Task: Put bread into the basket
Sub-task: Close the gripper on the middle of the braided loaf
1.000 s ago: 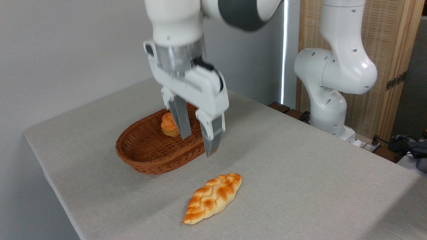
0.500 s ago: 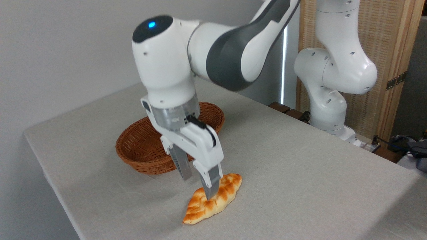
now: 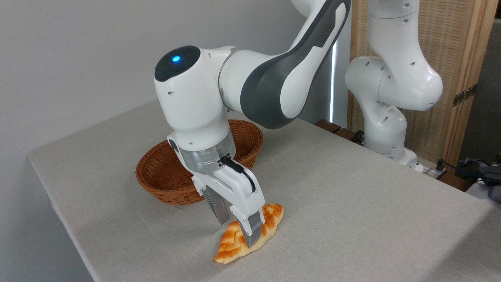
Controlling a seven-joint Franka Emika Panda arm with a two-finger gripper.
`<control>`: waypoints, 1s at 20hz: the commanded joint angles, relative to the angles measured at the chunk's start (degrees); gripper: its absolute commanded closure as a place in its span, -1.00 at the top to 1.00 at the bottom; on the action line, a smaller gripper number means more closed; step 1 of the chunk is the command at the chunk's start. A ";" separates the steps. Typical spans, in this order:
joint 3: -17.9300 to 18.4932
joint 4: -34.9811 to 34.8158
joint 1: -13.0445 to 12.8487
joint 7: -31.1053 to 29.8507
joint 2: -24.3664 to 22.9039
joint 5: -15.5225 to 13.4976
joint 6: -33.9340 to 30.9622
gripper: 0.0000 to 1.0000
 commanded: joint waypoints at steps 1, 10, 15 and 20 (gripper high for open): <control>0.62 -0.32 -0.04 1.33 1.01 2.39 1.84 1.00; 0.53 -0.40 -0.04 1.33 2.15 2.39 1.93 0.82; 0.53 -0.40 -0.04 1.33 2.24 2.22 1.93 -0.37; 0.53 -0.40 -0.04 1.33 2.24 2.22 1.93 -0.37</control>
